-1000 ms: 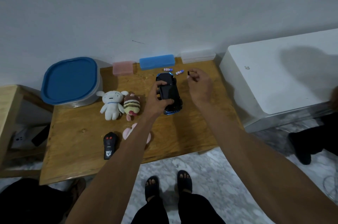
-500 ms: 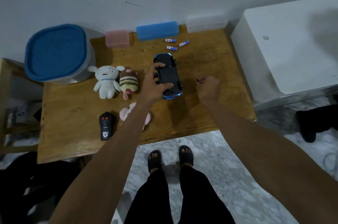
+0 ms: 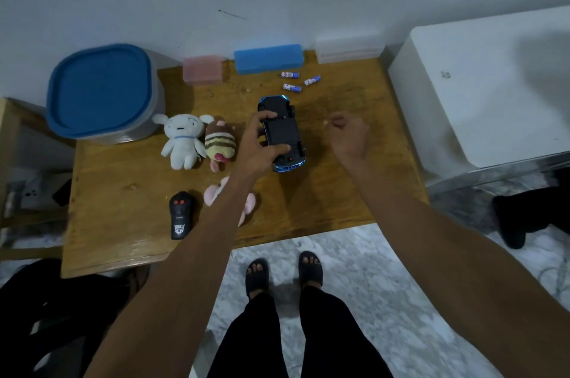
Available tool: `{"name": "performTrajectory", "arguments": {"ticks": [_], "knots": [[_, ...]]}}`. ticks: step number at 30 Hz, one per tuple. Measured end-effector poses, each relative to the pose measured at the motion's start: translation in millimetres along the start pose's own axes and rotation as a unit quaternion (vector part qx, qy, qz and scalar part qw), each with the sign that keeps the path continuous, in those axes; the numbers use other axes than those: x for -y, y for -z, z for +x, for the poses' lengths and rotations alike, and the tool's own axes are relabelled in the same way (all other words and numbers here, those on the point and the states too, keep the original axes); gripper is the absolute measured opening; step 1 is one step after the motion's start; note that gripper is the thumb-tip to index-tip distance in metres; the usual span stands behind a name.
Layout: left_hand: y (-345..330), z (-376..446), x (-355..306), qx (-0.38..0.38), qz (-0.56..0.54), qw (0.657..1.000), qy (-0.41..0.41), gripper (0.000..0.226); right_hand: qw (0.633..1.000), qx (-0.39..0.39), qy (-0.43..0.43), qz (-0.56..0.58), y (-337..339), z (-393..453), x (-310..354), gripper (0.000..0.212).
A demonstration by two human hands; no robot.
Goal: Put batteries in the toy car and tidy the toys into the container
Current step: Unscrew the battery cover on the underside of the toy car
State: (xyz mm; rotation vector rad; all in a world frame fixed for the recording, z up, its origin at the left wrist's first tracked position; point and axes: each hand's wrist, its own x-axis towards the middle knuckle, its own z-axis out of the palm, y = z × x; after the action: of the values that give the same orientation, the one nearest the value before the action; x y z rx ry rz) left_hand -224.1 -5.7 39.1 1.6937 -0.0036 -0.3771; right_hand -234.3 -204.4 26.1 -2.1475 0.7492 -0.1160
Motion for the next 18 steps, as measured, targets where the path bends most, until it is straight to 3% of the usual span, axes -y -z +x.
{"name": "performTrajectory", "arguments": {"ticks": [4, 8, 13, 18], "knots": [[-2, 0, -7, 0.008, 0.010, 0.999, -0.031, 0.064, 0.984, 0.098, 0.079, 0.124, 3, 3, 47, 0.017], [0, 0, -7, 0.009, 0.019, 0.998, -0.056, 0.065, 0.972, 0.176, 0.142, 0.070, -2, 4, 65, 0.017], [5, -5, -5, 0.005, 0.017, 0.998, -0.063, 0.065, 0.971, 0.186, 0.146, 0.039, -9, -2, 62, 0.017], [10, -9, -7, 0.013, 0.021, 0.998, -0.063, 0.080, 0.973, 0.191, 0.129, 0.031, -2, -10, 74, 0.015]]}}
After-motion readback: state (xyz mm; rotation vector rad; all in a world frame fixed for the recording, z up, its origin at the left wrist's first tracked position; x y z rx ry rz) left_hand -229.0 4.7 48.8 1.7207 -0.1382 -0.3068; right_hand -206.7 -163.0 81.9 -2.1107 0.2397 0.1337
